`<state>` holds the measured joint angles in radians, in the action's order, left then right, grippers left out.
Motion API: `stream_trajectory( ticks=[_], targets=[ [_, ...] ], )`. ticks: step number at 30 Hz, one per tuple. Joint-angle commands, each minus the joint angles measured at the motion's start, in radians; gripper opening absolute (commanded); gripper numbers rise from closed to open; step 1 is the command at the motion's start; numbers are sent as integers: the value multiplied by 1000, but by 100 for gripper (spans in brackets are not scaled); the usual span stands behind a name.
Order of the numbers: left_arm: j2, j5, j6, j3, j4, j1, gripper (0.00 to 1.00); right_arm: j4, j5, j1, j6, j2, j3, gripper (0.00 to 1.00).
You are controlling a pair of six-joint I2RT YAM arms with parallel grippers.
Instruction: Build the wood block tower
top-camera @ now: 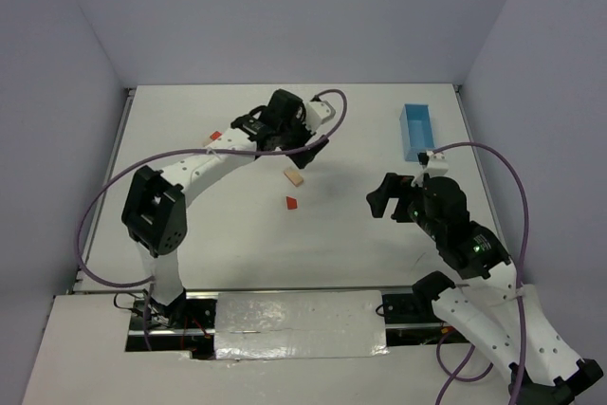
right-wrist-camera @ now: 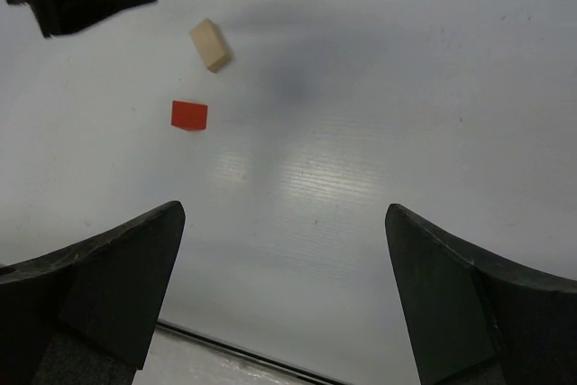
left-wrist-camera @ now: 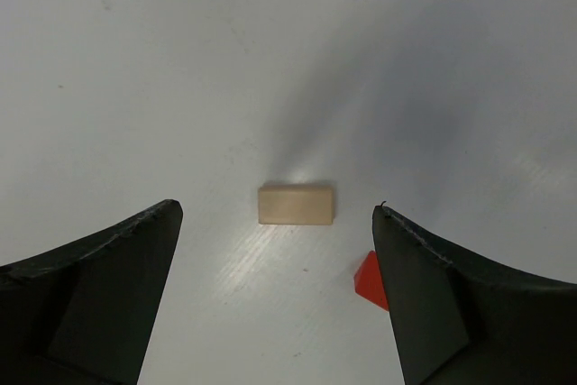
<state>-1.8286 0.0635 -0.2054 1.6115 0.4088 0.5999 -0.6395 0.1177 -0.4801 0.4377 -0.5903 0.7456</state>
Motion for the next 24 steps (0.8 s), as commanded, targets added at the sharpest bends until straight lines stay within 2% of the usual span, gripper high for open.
stream_trajectory(
  ticks=[1, 5, 10, 16, 24],
  targets=[
    [-67, -24, 37, -13, 38, 11, 100, 24, 33, -6, 6, 32, 9, 100],
    [-112, 1, 52, -31, 27, 12, 99, 27, 28, -6, 6, 38, 5, 100],
    [-127, -1, -12, -120, -50, 14, 100, 29, 17, -6, 4, 30, 5, 100],
    [-195, 12, -5, -102, -53, 15, 97, 34, 13, -6, 1, 29, 3, 100],
    [-227, -48, -6, -84, -79, 14, 92, 37, 7, -6, 1, 30, 0, 100]
  ],
)
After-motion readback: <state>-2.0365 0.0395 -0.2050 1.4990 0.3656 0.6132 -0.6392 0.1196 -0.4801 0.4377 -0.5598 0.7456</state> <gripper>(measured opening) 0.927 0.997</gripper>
